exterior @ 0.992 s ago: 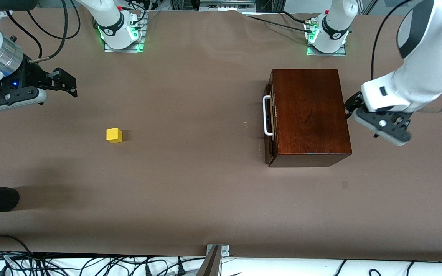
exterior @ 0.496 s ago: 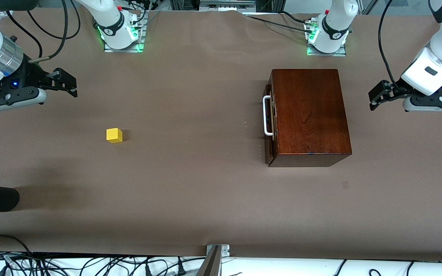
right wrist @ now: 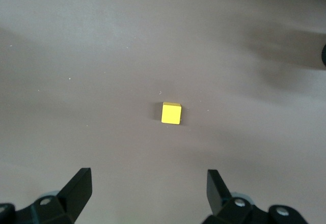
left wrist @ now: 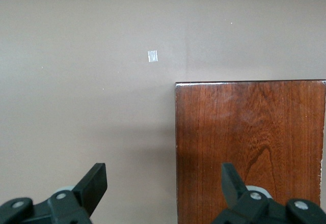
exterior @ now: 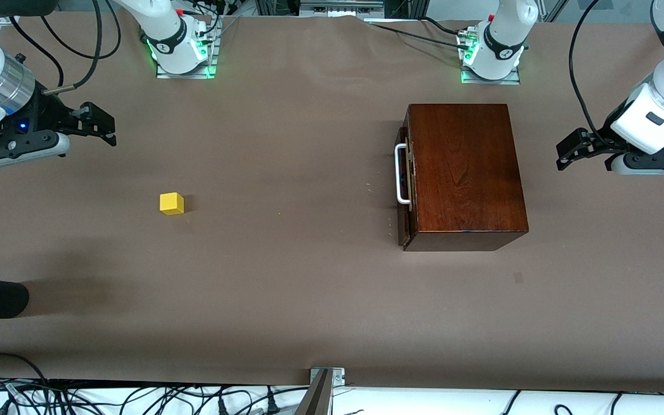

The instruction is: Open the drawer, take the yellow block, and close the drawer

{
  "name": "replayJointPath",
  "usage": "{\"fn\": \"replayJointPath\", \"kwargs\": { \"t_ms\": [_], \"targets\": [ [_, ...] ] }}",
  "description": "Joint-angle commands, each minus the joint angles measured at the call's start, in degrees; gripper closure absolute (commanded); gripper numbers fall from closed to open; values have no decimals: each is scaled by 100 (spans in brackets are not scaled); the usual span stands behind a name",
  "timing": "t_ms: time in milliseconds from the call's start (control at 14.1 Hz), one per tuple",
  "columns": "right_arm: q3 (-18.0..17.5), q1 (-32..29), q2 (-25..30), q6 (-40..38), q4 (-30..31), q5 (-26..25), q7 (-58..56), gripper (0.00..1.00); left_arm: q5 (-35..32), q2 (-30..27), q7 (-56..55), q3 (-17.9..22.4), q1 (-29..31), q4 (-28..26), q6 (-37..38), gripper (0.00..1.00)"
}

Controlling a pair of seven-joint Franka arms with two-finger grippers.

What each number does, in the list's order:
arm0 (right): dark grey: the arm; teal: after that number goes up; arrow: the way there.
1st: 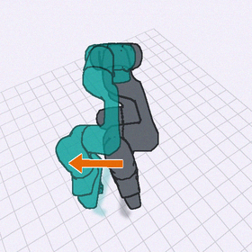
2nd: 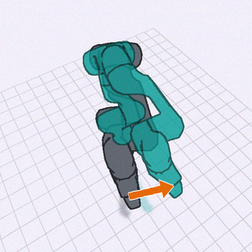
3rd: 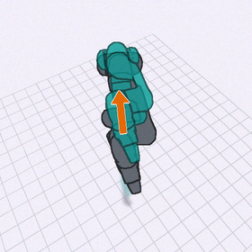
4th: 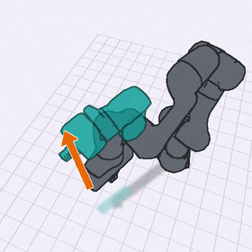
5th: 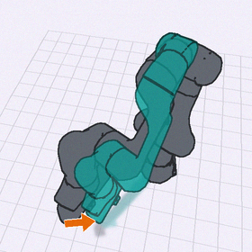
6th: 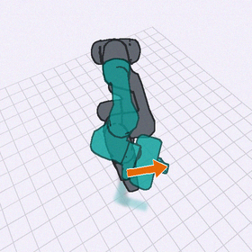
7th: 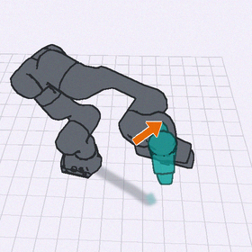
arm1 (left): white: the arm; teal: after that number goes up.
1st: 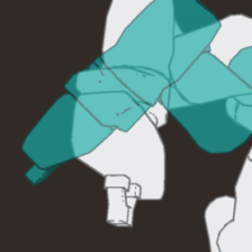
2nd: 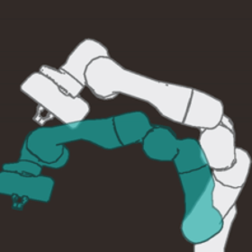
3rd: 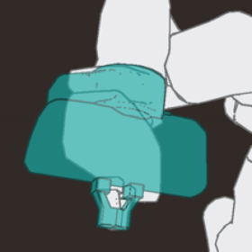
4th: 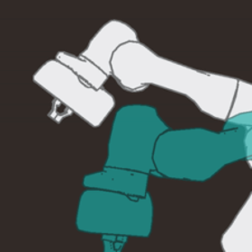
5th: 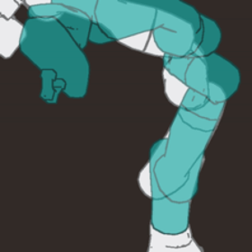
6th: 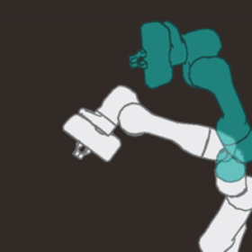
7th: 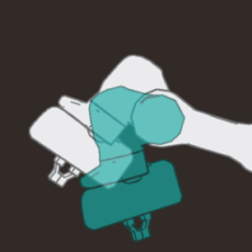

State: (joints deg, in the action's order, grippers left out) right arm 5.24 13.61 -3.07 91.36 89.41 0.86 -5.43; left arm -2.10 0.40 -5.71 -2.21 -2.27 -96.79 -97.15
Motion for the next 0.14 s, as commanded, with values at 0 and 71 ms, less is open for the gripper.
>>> {"fn": "replayJointPath", "kwargs": {
  "t_ms": [0,71],
  "targets": [
    [-23,-7,17,-92,-73,-24,24,0,131,-40,-36,98,-45,-6,100,0],
    [-23,-7,8,-92,-73,-15,33,0,131,-40,-36,98,-45,-6,100,0]
  ]
}}
